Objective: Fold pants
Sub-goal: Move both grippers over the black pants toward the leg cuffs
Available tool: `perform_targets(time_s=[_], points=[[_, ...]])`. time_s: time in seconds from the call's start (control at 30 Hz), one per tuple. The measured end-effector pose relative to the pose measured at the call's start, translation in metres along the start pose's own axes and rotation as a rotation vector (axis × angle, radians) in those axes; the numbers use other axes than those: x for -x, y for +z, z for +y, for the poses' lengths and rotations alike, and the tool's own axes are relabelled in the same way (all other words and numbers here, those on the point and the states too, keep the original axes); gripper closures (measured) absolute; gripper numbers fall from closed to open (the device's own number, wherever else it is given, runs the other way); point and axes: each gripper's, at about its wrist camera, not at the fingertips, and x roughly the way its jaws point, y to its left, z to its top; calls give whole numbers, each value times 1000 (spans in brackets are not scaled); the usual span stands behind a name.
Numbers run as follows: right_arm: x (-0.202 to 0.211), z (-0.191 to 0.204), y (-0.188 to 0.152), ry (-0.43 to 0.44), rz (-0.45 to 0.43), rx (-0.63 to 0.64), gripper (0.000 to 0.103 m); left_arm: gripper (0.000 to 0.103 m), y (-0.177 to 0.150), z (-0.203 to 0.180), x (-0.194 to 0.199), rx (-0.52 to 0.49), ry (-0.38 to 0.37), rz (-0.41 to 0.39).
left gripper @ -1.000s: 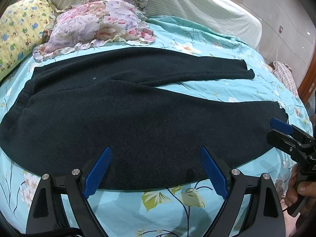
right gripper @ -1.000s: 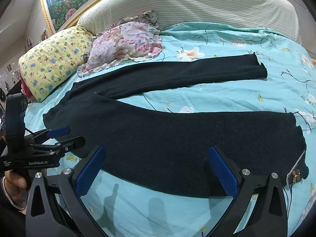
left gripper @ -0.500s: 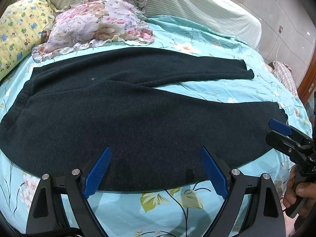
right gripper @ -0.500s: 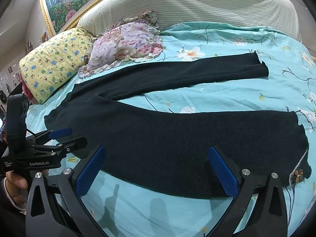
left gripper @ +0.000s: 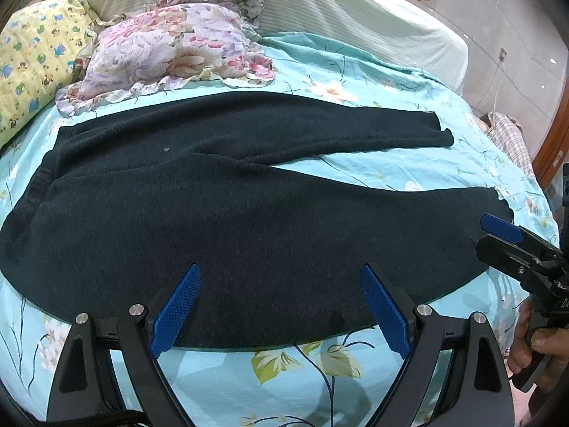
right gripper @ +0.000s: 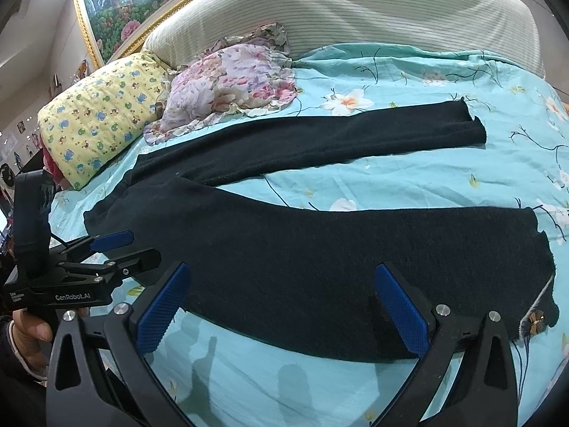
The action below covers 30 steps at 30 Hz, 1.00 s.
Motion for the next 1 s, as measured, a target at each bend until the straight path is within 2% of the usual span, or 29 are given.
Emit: perform_targets(time_s=[1.0], points=[[-5, -28, 26, 0, -2, -53, 0, 11, 39, 4, -11, -17, -28, -6]])
